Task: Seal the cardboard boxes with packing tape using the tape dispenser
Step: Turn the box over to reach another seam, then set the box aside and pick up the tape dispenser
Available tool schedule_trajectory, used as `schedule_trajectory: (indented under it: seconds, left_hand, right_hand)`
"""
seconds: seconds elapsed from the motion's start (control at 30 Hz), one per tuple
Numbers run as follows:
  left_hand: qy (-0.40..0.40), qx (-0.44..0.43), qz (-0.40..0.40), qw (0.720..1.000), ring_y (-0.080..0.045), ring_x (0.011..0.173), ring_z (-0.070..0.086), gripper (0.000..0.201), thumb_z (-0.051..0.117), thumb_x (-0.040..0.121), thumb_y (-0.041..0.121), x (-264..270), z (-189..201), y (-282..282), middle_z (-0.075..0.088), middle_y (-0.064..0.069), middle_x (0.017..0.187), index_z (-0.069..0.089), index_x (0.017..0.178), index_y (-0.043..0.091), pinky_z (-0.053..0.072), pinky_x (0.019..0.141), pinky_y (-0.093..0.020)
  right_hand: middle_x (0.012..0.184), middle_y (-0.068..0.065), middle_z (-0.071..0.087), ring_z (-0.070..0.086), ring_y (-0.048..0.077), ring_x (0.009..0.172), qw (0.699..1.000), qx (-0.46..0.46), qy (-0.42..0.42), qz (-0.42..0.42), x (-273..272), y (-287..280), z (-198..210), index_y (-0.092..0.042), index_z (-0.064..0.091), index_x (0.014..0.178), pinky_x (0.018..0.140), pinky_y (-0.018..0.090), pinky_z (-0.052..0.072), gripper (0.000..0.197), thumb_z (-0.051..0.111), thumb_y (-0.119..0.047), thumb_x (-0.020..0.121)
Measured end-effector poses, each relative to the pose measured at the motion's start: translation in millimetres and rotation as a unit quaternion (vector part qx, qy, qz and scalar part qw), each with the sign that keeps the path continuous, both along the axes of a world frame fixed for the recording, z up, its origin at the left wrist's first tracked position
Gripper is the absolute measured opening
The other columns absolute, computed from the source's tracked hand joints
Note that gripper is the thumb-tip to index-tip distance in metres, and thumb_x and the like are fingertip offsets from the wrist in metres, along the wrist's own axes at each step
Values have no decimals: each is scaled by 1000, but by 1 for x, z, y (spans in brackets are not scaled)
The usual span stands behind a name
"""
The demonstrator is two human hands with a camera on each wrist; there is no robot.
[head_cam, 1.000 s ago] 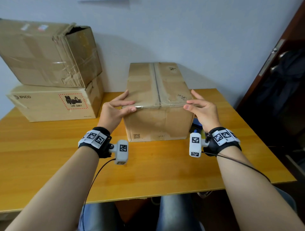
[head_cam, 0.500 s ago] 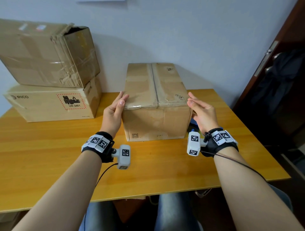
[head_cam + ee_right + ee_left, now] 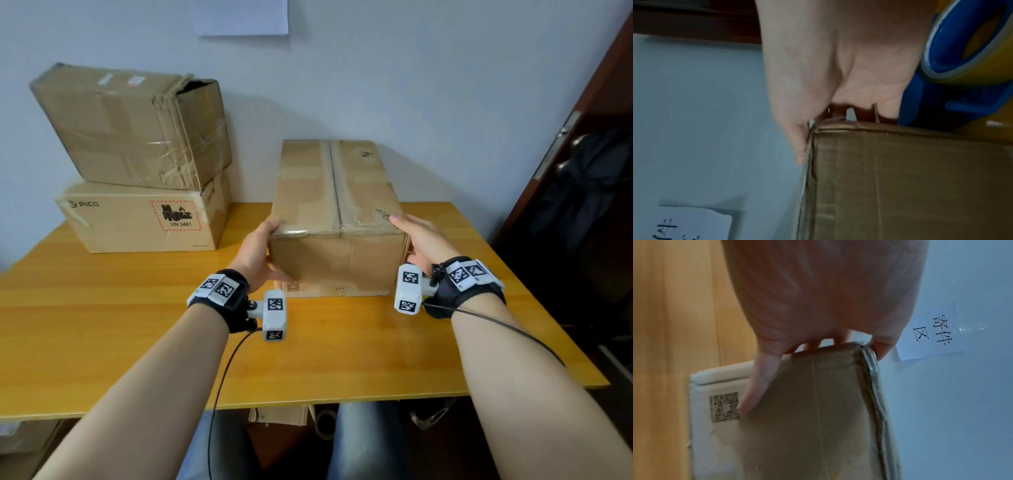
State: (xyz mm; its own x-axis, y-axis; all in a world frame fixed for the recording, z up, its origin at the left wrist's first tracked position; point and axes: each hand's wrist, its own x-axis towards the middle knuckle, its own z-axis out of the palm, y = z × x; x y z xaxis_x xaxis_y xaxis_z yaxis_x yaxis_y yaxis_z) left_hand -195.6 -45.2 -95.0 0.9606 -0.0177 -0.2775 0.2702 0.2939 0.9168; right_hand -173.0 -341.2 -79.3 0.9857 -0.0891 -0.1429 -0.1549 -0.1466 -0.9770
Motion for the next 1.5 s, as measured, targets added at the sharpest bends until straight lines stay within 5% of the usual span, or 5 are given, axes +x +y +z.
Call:
schedule_trajectory:
  seconds: [0.3,0.53,1.07,1.23,1.5]
  left_hand:
    - [-104,-38,34,993,-36,125,45,55,44,87,15,-15,-2,21,51,-4,143,62,135,34,52,78,-72]
    - [-112,25,78,990,-34,121,55,62,39,82,-6,-27,-2,35,62,0,131,58,135,21,54,79,-69]
    - [104,263,35,959,-20,63,41,28,35,94,-4,-26,27,28,41,-8,75,39,71,10,37,109,-57]
    - [140,342,22,929,-30,76,47,23,33,88,-19,-35,19,29,47,-17,88,47,82,0,43,66,-38]
    - [84,255,79,960,-45,127,48,56,46,92,-2,-28,47,9,45,-21,144,33,147,3,50,92,-65]
  right_hand:
    - [157,-6,41,38,5,142,980,97,-166,41,-5,18,10,-17,44,150,108,19,39,64,62,4,93]
    - [145,-1,56,55,14,131,967,216,-133,0,1,16,-24,-10,48,145,111,41,44,66,46,21,87]
    - [132,-2,63,64,19,116,984,-117,2,132,-8,16,-4,-27,34,153,103,51,51,123,94,-45,47]
    - [122,-5,68,66,18,109,954,-232,77,171,-11,18,-12,-26,49,133,100,44,52,118,95,-61,30]
    - [111,-10,59,54,18,111,988,-128,53,65,-9,45,-11,-23,47,123,90,44,46,71,92,-31,68]
